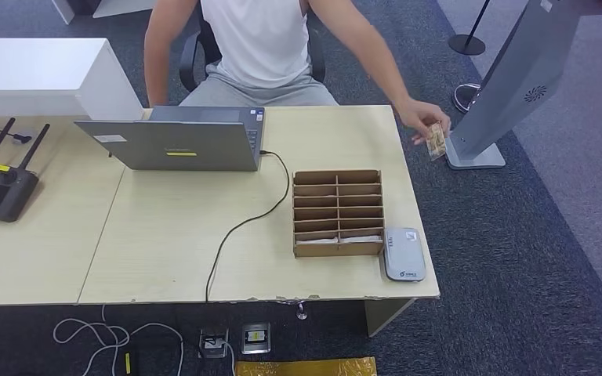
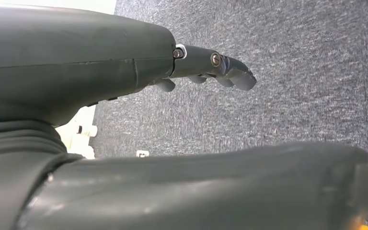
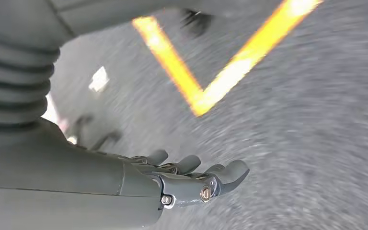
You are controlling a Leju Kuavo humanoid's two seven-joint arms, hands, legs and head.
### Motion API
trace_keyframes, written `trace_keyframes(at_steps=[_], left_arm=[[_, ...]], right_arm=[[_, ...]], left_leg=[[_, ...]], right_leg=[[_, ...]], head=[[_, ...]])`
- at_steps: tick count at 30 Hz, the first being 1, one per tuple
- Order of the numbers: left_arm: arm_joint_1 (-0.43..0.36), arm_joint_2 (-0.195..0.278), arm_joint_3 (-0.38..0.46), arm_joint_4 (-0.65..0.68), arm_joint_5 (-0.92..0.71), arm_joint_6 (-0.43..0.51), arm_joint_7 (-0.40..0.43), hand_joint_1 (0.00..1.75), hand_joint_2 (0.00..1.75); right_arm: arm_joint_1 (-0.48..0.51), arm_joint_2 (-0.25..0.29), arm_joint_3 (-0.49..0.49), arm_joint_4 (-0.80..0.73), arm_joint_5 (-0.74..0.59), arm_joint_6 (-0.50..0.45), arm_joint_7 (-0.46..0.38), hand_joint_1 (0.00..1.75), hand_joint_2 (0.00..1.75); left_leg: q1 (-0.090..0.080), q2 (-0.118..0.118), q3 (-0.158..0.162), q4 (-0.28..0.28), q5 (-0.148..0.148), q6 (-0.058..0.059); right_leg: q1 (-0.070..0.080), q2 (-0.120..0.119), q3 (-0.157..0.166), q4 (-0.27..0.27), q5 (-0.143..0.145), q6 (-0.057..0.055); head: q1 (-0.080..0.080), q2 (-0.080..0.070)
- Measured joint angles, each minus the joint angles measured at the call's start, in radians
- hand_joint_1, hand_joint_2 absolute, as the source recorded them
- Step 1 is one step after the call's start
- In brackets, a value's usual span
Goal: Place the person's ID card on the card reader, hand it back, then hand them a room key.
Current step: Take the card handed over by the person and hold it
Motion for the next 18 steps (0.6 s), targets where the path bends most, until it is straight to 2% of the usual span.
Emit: trace_keyframes(at_steps=[5,9,14,18], left_arm=[[0.000,-0.001,0.000,0.000,-0.003,0.000,0.000,0.00,0.00],[0.000,0.000,0.000,0.000,-0.006,0.002,-0.005,0.00,0.00],[0.000,0.003,0.000,0.000,-0.013,0.002,-0.017,0.00,0.00],[-0.001,0.004,0.000,0.000,-0.016,0.002,-0.019,0.00,0.00]], right_arm=[[-0.054,-0.039,-0.102,0.000,-0.139,-0.062,-0.144,0.00,1.75],[-0.139,-0.095,-0.187,-0.009,-0.313,-0.069,-0.311,0.00,1.75],[-0.280,-0.195,-0.227,-0.042,-0.431,-0.051,-0.344,0.00,1.75],[-0.353,-0.238,-0.196,-0.103,-0.625,-0.039,-0.386,0.00,1.75]], left_leg=[[0.000,0.000,0.000,0.000,0.000,0.000],[-0.002,0.001,0.000,0.000,0.001,0.001],[-0.003,0.000,0.000,0.000,0.002,0.004],[-0.005,-0.002,-0.001,0.001,0.003,0.004]], right_leg=[[0.000,0.000,0.000,0.000,0.000,0.000],[-0.002,0.000,0.000,0.000,0.001,0.001],[-0.003,-0.002,0.001,0.000,0.002,0.002],[-0.005,-0.004,0.000,0.000,0.002,0.003]], head=[[0.000,0.000],[0.000,0.000],[0.001,0.000],[-0.001,0.000]])
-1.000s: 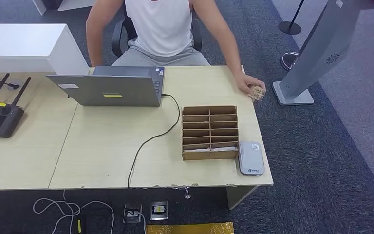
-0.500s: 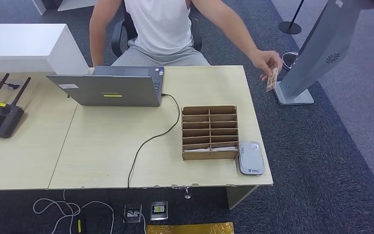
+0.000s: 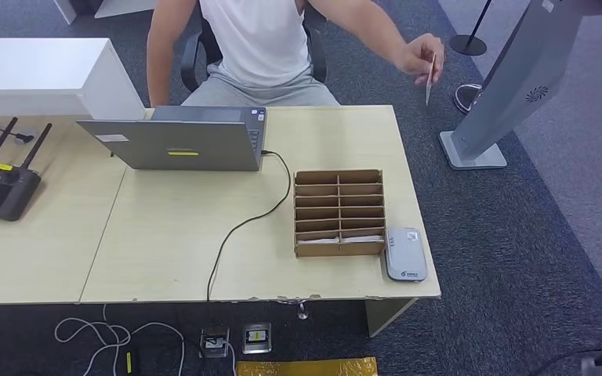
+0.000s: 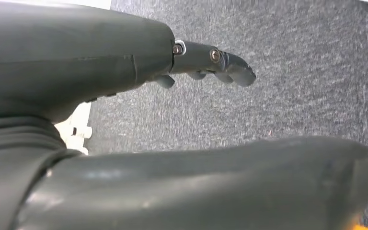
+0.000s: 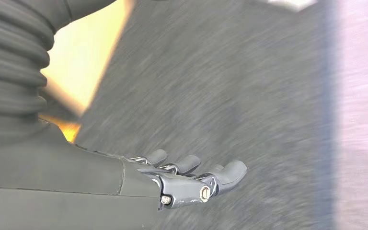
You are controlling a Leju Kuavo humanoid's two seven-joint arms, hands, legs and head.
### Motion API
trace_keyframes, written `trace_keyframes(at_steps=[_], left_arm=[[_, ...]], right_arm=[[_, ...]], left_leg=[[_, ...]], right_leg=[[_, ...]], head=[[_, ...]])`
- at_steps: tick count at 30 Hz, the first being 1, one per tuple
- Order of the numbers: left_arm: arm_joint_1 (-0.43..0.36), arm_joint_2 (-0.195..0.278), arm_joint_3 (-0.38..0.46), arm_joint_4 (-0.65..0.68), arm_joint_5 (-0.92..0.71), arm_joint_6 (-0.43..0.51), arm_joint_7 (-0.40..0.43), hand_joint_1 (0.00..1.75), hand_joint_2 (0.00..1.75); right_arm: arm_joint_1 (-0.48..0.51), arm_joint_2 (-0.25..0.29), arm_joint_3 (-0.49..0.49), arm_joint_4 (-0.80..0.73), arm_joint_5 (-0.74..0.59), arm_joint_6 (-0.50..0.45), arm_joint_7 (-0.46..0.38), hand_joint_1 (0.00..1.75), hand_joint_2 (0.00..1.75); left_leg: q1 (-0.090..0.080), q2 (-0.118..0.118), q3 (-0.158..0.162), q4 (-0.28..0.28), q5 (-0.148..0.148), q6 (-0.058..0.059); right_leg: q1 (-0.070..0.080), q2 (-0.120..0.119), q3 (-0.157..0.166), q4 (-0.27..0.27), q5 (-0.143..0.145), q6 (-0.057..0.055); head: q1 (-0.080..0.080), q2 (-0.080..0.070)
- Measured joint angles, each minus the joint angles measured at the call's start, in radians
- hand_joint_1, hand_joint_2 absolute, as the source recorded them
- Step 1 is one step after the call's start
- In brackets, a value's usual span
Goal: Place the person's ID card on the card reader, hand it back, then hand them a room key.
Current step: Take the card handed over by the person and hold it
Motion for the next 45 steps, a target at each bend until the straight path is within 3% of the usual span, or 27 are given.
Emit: trace_keyframes(at_steps=[3,6,9,13,17,20,30,45], left_arm=[[-0.001,0.001,0.000,0.000,-0.014,-0.002,-0.005,0.00,0.00],[-0.001,0.005,0.000,0.000,-0.039,-0.006,-0.017,0.00,0.00],[-0.005,0.010,0.000,0.000,-0.060,-0.010,-0.030,0.00,0.00],[-0.013,0.010,-0.002,0.000,-0.078,-0.016,-0.042,0.00,0.00],[-0.014,0.010,-0.008,0.000,-0.085,-0.036,-0.049,0.00,0.00],[-0.014,0.010,-0.008,0.000,-0.085,-0.046,-0.049,0.00,0.00],[-0.012,0.024,-0.018,0.000,-0.098,-0.073,-0.049,0.00,0.00],[-0.011,0.041,-0.021,0.000,-0.070,-0.074,-0.033,0.00,0.00]], right_arm=[[-0.031,-0.044,0.129,-0.132,-0.153,-0.110,0.031,0.00,1.75],[-0.032,-0.094,0.319,-0.324,-0.096,-0.225,0.062,0.00,1.75],[-0.029,-0.120,0.509,-0.529,0.128,-0.246,0.074,0.00,1.75],[-0.030,-0.116,0.730,-0.741,0.498,-0.225,0.031,0.00,1.75],[-0.062,-0.076,0.945,-0.899,0.885,-0.202,-0.023,0.00,1.75],[-0.092,-0.034,1.088,-0.971,1.015,-0.200,-0.035,0.00,1.75],[-0.224,0.060,1.399,-1.041,1.115,-0.189,-0.089,0.00,1.75],[-0.368,0.200,1.649,-0.864,1.091,-0.263,-0.137,0.00,1.75]], left_leg=[[-0.001,-0.003,-0.001,0.000,0.001,0.002],[-0.003,-0.003,-0.004,0.000,0.001,0.003],[-0.003,0.004,-0.004,-0.001,0.000,0.002],[-0.003,0.003,-0.004,-0.001,0.001,0.002],[-0.001,-0.003,-0.005,-0.001,0.005,0.001],[0.000,-0.010,-0.005,-0.001,0.007,0.001],[0.000,-0.016,-0.009,-0.001,0.009,0.000],[0.001,-0.015,-0.008,-0.001,0.009,0.000]], right_leg=[[-0.001,-0.004,0.000,0.000,0.000,0.000],[-0.003,-0.004,-0.002,0.001,0.000,0.001],[-0.003,0.003,-0.002,0.002,0.000,0.001],[-0.002,0.003,-0.001,0.003,0.001,0.001],[-0.001,-0.003,-0.001,0.004,0.001,0.001],[0.000,-0.010,-0.001,0.004,0.001,0.001],[0.000,-0.016,-0.003,0.004,0.000,0.000],[0.001,-0.014,-0.004,0.004,0.000,0.000]], head=[[0.001,0.000],[0.001,0.000],[0.000,0.000],[0.000,0.000],[0.000,0.000],[0.000,0.000],[0.001,0.000],[0.001,0.000]])
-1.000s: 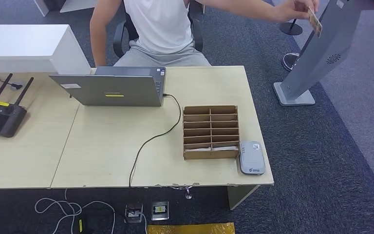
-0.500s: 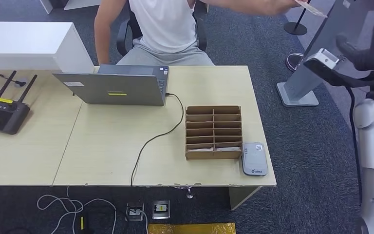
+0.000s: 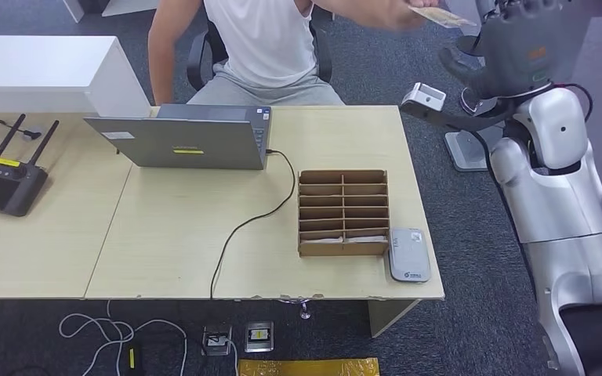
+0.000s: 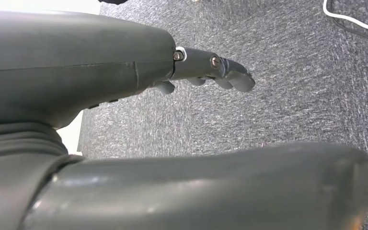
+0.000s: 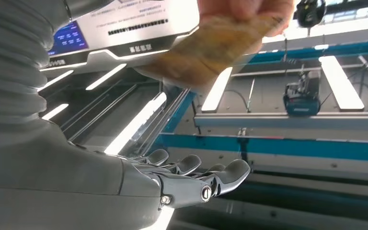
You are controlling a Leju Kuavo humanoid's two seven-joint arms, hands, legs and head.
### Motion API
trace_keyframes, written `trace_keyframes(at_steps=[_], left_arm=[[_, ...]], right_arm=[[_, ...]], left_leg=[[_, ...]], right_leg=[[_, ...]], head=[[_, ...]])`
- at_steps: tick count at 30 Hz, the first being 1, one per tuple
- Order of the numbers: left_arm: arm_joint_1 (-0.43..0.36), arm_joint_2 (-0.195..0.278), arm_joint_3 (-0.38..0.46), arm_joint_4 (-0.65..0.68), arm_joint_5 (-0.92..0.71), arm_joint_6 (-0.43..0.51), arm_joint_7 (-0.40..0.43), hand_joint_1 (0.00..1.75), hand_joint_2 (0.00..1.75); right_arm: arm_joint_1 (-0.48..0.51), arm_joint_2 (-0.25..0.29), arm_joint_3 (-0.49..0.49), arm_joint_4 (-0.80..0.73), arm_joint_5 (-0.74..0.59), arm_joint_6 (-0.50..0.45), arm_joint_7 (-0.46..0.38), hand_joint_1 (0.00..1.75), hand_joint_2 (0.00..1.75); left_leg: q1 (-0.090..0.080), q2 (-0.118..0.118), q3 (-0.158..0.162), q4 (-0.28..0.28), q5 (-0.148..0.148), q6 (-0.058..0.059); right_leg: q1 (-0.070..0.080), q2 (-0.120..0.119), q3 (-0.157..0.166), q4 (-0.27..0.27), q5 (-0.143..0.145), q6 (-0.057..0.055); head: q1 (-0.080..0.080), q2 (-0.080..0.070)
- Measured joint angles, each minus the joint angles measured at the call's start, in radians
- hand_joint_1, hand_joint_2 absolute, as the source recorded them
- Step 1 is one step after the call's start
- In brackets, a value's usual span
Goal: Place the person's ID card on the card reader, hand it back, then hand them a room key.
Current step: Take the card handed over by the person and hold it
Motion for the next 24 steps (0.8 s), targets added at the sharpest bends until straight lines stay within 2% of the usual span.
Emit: trace_keyframes(at_steps=[4,10,12,14,16,24], left_arm=[[0.002,0.000,0.000,0.000,0.003,-0.001,0.002,0.00,0.00],[0.005,0.002,0.000,0.000,0.014,-0.004,0.002,0.00,0.00],[0.006,0.003,0.000,0.000,0.018,-0.003,0.002,0.00,0.00],[0.007,0.002,0.000,0.000,0.022,-0.002,0.002,0.00,0.00],[0.008,0.002,0.000,0.000,0.026,-0.001,0.002,0.00,0.00],[0.010,0.003,0.000,0.000,0.028,0.000,0.002,0.00,0.00]], right_arm=[[-0.016,0.025,0.034,0.046,-0.002,0.027,-0.005,0.00,1.75],[-0.039,0.055,0.091,0.108,-0.034,0.179,-0.032,0.01,1.75],[-0.042,0.060,0.108,0.120,-0.044,0.202,-0.035,0.77,1.75],[-0.043,0.064,0.119,0.130,-0.053,0.212,-0.038,1.63,1.75],[-0.043,0.067,0.127,0.140,-0.064,0.215,-0.042,1.75,1.75],[-0.043,0.077,0.144,0.174,-0.099,0.262,-0.056,1.75,1.75]], left_leg=[[0.000,0.000,-0.001,0.000,0.000,0.000],[0.000,0.002,0.000,0.000,0.000,-0.001],[0.000,0.002,0.000,0.000,0.000,-0.001],[0.001,0.002,0.000,0.000,0.000,-0.001],[0.001,0.002,0.000,0.000,0.000,-0.001],[0.001,0.002,0.000,0.000,0.000,-0.001]], right_leg=[[0.000,0.000,-0.001,0.000,0.000,0.000],[0.000,0.003,-0.002,0.000,0.000,0.000],[0.000,0.003,-0.002,0.000,0.000,0.000],[0.001,0.002,-0.002,0.000,0.000,0.000],[0.001,0.002,-0.002,0.000,0.000,0.000],[0.001,0.003,-0.002,0.000,0.000,0.000]], head=[[0.000,0.000],[0.000,0.000],[0.000,0.000],[0.000,0.000],[0.000,0.000],[0.000,0.000]])
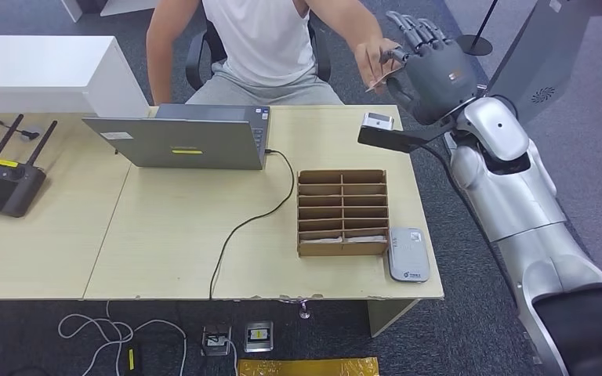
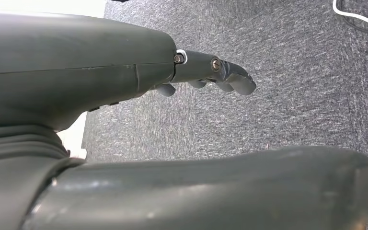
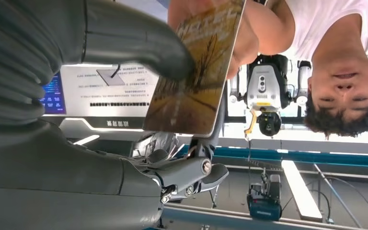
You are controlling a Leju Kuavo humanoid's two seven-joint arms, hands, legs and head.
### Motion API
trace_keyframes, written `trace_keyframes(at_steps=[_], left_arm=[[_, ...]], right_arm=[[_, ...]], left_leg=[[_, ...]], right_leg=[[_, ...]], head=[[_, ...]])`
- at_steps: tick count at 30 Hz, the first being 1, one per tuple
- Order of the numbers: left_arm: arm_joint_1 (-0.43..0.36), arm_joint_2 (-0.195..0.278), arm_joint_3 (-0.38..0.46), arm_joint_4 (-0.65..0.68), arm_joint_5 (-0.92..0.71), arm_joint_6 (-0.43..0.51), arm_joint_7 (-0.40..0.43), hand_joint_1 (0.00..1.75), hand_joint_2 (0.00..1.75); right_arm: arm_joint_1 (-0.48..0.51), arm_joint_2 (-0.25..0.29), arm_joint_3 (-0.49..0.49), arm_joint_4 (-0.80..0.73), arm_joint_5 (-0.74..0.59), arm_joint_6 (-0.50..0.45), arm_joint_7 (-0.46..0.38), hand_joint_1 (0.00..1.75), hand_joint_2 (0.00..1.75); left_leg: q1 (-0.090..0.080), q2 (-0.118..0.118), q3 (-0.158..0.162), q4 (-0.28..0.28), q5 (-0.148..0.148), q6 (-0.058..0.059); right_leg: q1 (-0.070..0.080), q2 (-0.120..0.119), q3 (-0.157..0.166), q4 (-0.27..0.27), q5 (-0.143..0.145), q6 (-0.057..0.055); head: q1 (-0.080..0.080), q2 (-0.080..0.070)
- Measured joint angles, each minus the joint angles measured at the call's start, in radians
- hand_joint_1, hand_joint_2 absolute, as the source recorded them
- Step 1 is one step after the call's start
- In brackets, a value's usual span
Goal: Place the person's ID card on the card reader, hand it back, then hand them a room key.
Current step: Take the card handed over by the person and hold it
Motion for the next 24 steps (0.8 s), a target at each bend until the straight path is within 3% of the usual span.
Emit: trace_keyframes(at_steps=[24], left_arm=[[0.002,-0.001,0.000,0.000,0.017,0.012,0.000,0.00,0.00]], right_arm=[[0.006,0.016,0.025,0.060,-0.076,0.066,-0.006,1.75,1.75]], left_leg=[[0.000,0.001,0.001,0.000,0.000,0.000]], right_leg=[[0.000,0.001,-0.001,0.000,0.000,0.000]], head=[[0.000,0.000]])
